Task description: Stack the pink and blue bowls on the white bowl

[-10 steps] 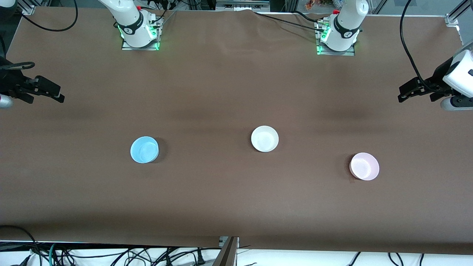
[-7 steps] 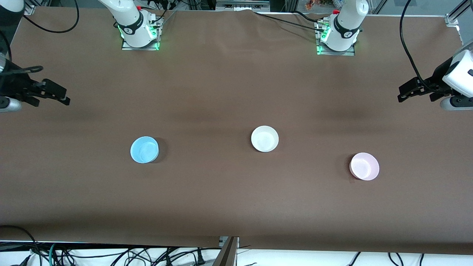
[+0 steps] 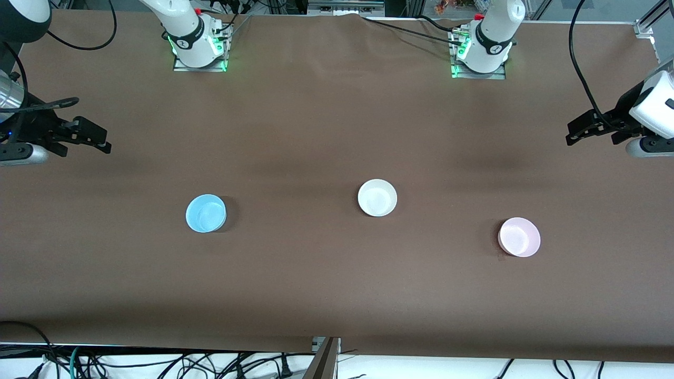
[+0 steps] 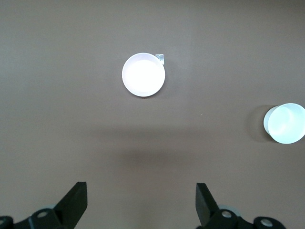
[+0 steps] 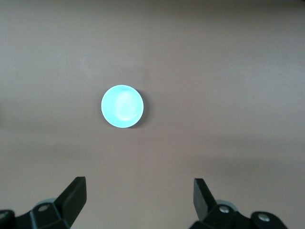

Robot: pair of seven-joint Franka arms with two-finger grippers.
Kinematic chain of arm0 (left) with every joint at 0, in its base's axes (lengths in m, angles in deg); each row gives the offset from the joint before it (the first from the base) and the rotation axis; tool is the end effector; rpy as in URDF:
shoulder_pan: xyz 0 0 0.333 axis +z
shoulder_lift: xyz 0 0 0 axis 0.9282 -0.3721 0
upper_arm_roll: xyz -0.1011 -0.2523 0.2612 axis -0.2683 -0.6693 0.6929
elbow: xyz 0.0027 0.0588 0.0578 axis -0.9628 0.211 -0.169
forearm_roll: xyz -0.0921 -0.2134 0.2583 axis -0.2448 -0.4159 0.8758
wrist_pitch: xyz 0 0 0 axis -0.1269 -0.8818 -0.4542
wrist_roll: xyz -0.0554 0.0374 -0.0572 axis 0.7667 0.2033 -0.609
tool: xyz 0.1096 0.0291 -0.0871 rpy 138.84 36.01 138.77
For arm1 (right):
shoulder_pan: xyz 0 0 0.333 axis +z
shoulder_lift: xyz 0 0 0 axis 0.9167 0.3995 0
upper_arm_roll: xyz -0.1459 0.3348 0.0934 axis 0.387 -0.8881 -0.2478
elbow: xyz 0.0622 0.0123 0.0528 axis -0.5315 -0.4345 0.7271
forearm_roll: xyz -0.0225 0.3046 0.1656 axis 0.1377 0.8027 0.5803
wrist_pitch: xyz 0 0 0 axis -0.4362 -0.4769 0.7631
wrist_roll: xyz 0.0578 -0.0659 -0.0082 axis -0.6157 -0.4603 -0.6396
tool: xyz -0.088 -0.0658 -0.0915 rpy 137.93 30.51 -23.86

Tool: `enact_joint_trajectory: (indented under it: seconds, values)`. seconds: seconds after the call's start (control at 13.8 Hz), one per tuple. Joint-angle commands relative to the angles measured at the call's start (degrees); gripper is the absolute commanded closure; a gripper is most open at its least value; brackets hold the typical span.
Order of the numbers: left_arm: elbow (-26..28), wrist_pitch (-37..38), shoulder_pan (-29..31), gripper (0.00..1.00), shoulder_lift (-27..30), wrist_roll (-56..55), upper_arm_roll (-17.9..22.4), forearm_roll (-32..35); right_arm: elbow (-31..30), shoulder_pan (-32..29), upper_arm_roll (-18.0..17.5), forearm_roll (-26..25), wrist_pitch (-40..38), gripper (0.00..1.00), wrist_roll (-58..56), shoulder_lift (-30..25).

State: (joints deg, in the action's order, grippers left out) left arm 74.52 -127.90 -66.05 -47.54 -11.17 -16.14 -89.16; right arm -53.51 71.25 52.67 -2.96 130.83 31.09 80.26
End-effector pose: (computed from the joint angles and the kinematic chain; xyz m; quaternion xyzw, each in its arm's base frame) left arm 0.5161 -0.0037 0.6204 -0.9993 -0.0301 0.0207 0.0012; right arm 0.5479 0.0169 0.6170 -0.9990 -0.0328 -0.0164 0.0260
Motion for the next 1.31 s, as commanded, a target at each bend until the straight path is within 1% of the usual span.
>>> enact_joint_trajectory:
  seconds: [0.0,0.94,1.23]
  values:
    - [-1.9,1.3,-0.3,0.0,-0.9,0.3,0.0,0.8,1.7,0.0,0.0,-0.6,-0.6,0.01,0.0,0.1]
    - [-1.9,1.4,-0.3,0.0,-0.9,0.6,-0.1,0.8,1.6,0.0,0.0,-0.5,-0.9,0.01,0.1,0.1]
    - [-2.1,1.2,0.0,0.0,-1.8,1.0,0.0,-0.4,1.6,0.0,0.0,-0.4,-0.9,0.01,0.1,0.1]
